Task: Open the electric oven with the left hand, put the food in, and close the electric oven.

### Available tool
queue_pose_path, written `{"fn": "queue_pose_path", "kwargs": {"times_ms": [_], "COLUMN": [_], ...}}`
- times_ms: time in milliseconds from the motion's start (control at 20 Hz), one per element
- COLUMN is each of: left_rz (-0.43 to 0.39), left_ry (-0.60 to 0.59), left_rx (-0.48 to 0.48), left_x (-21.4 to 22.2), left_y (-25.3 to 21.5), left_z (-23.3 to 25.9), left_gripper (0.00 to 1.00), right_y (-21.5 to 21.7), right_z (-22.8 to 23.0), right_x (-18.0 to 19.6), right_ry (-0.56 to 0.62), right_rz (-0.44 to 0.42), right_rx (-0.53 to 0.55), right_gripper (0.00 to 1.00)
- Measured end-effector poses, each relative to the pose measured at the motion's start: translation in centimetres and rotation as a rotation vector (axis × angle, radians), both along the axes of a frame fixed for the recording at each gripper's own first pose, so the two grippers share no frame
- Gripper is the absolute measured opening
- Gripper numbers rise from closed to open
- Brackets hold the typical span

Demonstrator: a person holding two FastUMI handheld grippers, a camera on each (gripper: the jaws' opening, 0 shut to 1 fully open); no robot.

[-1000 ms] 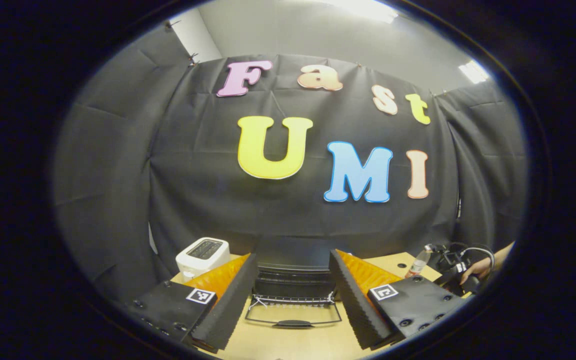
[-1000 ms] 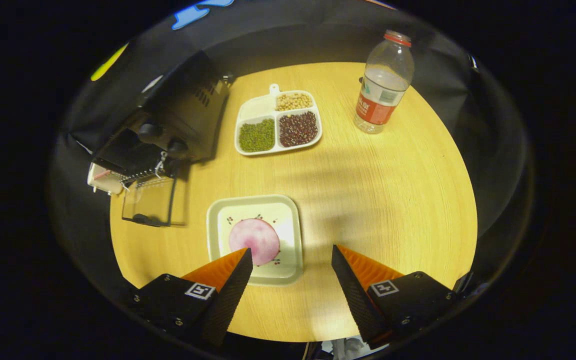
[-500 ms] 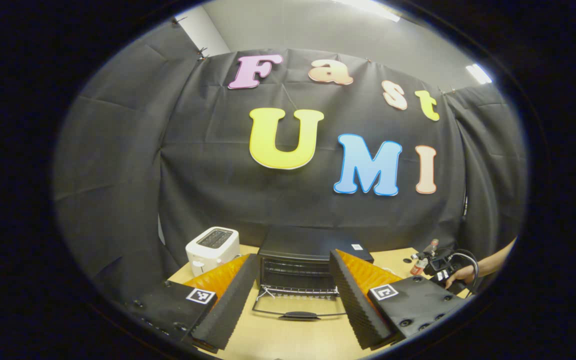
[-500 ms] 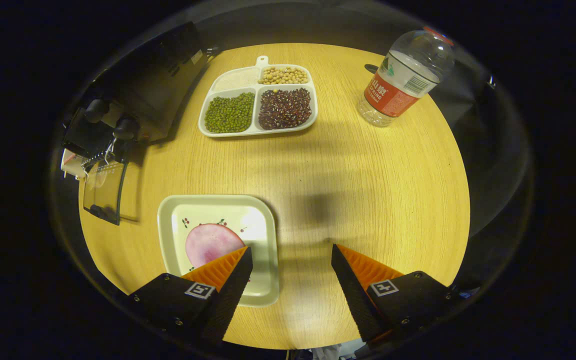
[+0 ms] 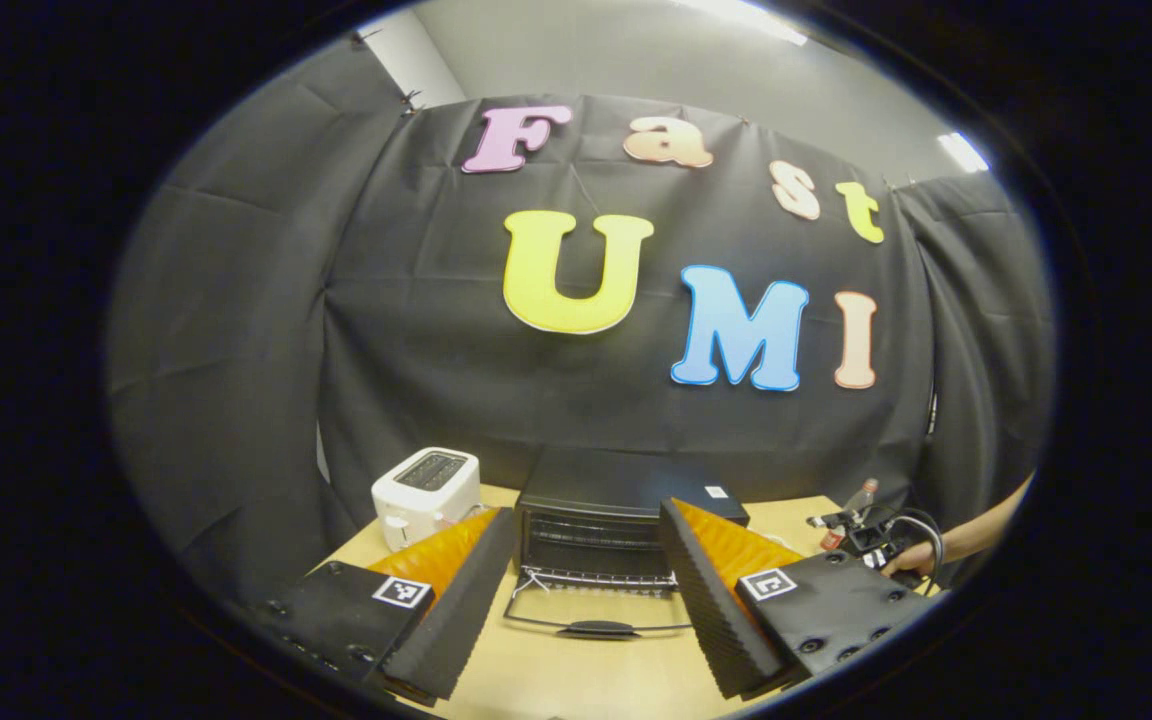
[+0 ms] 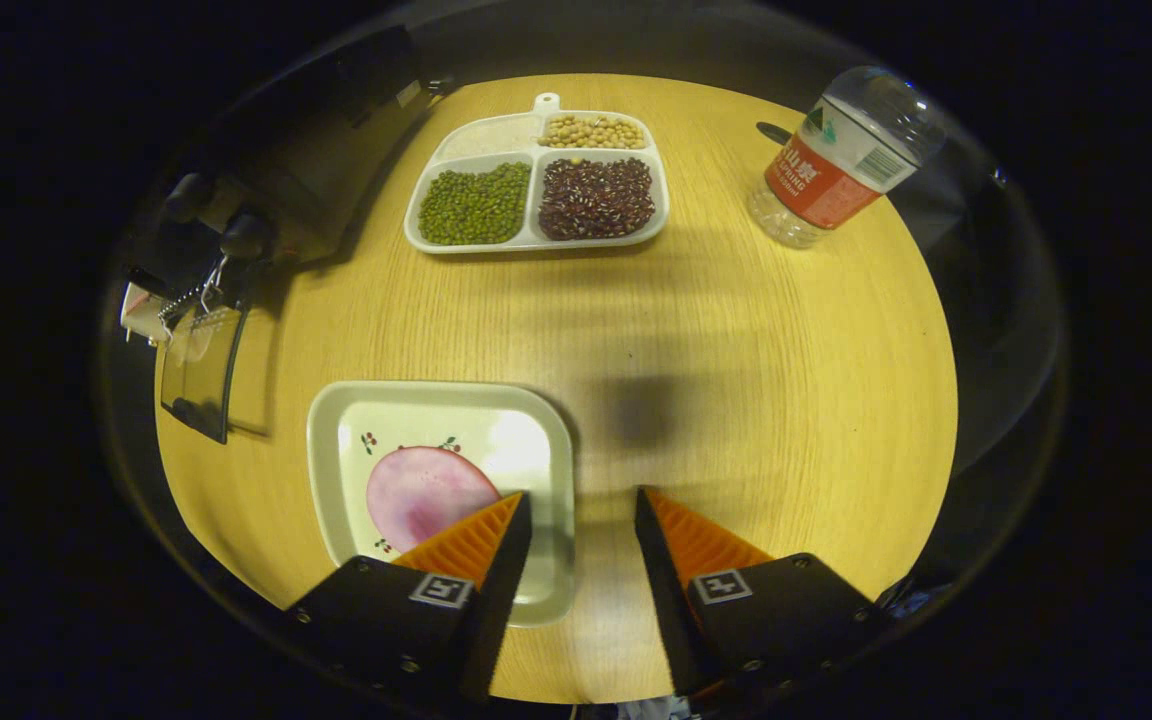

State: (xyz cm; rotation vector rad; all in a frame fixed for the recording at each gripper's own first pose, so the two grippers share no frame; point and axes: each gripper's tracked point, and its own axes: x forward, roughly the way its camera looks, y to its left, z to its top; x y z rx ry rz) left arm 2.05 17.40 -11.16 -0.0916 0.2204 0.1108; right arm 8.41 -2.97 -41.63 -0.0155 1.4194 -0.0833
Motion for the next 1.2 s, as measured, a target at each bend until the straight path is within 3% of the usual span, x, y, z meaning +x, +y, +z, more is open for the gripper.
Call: {"fn": "queue_pose_path", "kwargs": {"times_ms": [50, 100, 150, 200, 250, 300, 700, 750, 800, 900, 1200], "left_rz": [0.000, -0.002, -0.003, -0.004, -0.002, 0.000, 0.007, 0.004, 0.002, -0.004, -0.027], "left_ry": [-0.002, -0.006, -0.010, -0.010, -0.012, -0.014, -0.019, -0.021, -0.023, -0.028, -0.036], "left_rx": [-0.004, -0.004, -0.003, -0.001, 0.003, 0.006, 0.014, 0.019, 0.023, 0.027, 0.015], "left_x": [0.0, 0.1, 0.1, 0.0, -0.1, -0.2, -0.3, -0.3, -0.3, -0.1, 0.3], "left_y": [0.0, -0.1, 0.0, 0.0, 0.1, 0.2, 0.3, 0.2, 0.1, -0.2, -1.1], "left_z": [0.0, 0.2, 0.3, 0.4, 0.5, 0.6, 1.7, 1.9, 2.0, 2.3, 2.7], "left_gripper": [1.00, 1.00, 1.00, 0.97, 1.00, 1.00, 1.00, 1.00, 0.90, 1.00, 1.00], "right_y": [0.5, 0.5, 0.5, 0.5, 0.2, -0.3, 0.2, 0.6, 0.9, 1.4, 2.4], "right_z": [-0.3, 0.3, -0.1, 0.0, 0.9, 0.8, 0.2, 0.1, 0.2, 0.3, 1.0], "right_x": [-0.1, 0.0, -0.3, -0.3, -0.2, 0.6, -0.8, -1.2, -1.4, -2.1, -4.0], "right_ry": [-0.002, 0.006, 0.019, 0.027, 0.024, 0.031, -0.007, -0.010, -0.012, -0.019, -0.056], "right_rz": [-0.015, -0.011, 0.009, 0.015, 0.003, -0.015, -0.119, -0.152, -0.193, -0.269, -0.442], "right_rx": [0.029, 0.024, 0.031, 0.037, 0.049, 0.060, 0.253, 0.301, 0.354, 0.450, 0.646], "right_gripper": [0.52, 0.29, 0.21, 0.21, 0.21, 0.01, 0.00, 0.00, 0.00, 0.00, 0.00]}}
